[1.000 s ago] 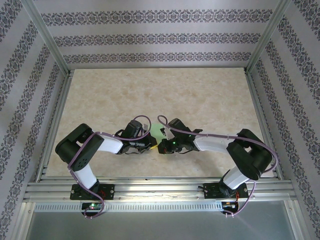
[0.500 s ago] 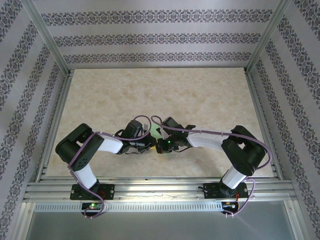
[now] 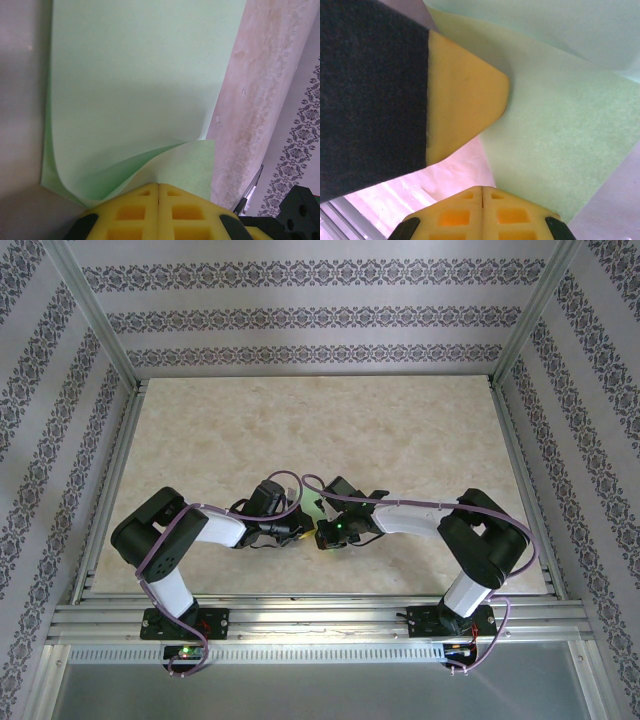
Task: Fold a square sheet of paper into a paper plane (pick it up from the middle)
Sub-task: Third fold the triangle at the center of the table.
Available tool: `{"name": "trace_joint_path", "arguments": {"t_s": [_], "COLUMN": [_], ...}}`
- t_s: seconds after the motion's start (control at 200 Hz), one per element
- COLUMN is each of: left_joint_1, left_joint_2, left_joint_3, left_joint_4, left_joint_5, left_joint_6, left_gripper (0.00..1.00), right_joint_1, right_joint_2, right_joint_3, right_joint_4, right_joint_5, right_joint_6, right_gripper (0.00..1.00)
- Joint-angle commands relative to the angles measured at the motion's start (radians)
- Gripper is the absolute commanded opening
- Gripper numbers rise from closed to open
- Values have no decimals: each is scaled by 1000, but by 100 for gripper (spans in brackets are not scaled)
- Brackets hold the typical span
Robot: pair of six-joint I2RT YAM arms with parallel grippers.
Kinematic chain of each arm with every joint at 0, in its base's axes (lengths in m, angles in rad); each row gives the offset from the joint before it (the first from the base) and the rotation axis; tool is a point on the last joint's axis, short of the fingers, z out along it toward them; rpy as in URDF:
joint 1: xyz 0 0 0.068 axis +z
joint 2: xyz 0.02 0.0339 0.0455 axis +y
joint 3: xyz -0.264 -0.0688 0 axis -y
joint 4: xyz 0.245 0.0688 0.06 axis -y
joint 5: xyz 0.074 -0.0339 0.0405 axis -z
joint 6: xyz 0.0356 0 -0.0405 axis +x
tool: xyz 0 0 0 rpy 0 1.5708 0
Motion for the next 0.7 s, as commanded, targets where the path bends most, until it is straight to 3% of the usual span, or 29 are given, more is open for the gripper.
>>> {"name": "trace_joint_path", "arguments": {"t_s": [0.0,0.694], "left_joint_1": [-8,-8], "left_joint_2": [32,33], "left_joint_3": [-8,-11], "left_joint_4": [-47,-67], "left_joint_5": [-12,-25], "left_joint_6": [21,27], "left_gripper": [0,0], "right_joint_1": [-4,-40], "right_joint_2": [7,-44], "right_joint_3": [-24,-156], "right_joint_4": [-5,117], "right_joint_5": [12,-61], "right_joint_6": [-4,44], "right_gripper": [4,5]}}
